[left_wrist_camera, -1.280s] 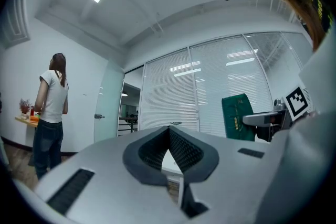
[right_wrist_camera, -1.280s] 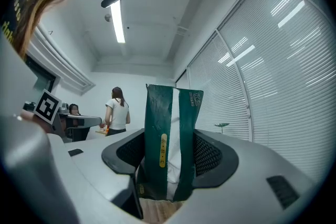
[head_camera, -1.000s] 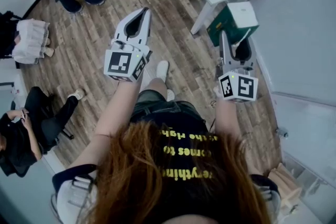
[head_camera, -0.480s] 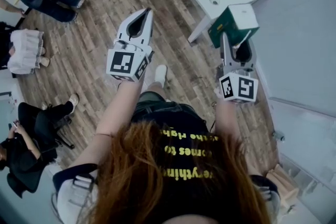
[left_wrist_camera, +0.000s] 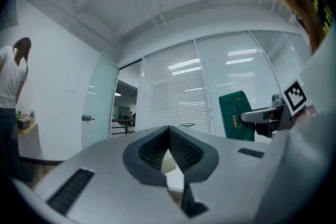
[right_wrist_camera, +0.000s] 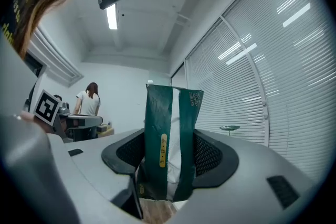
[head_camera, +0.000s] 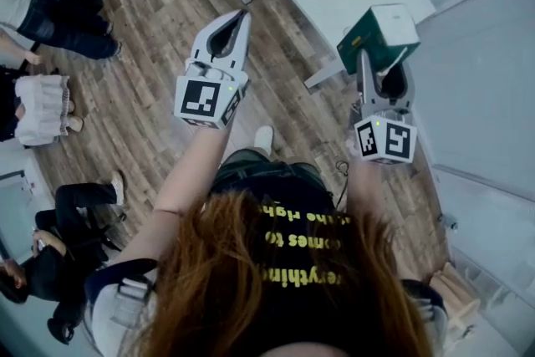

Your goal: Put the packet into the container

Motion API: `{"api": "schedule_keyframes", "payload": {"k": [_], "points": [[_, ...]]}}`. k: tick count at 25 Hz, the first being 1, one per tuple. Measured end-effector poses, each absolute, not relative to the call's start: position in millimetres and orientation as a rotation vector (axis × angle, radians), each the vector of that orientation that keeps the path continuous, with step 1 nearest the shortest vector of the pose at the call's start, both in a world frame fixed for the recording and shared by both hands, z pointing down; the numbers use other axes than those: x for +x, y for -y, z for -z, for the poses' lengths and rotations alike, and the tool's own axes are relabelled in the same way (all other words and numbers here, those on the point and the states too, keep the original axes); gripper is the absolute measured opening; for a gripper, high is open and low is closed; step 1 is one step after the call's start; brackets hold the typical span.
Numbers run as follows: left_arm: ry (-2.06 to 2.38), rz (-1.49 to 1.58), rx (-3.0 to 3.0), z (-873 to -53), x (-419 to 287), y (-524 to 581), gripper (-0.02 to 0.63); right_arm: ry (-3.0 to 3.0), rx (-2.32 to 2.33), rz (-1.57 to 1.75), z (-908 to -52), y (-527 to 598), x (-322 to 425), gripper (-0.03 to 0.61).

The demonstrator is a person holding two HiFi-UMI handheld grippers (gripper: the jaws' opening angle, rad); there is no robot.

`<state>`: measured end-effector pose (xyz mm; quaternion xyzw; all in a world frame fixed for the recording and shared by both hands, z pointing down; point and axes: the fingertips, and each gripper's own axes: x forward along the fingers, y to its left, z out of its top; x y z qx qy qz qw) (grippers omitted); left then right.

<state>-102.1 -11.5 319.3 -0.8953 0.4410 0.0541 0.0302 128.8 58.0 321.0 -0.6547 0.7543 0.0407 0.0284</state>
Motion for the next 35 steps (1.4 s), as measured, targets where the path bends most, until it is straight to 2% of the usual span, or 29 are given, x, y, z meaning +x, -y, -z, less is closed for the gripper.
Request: {"api": "schedule_keyframes", "payload": {"k": [18, 35], "points": [[-1.422, -0.11, -2.801, -343.3, -89.0, 125.0, 0.002, -2.38, -2.006, -0.019, -344.6, 52.5, 142.3, 0.264], [-1.511, -0.17, -2.701, -332.4, -3.0, 254.3, 0.002, -2.472, -1.841, 0.015, -344.7, 207.9, 219.4, 0.264]]}}
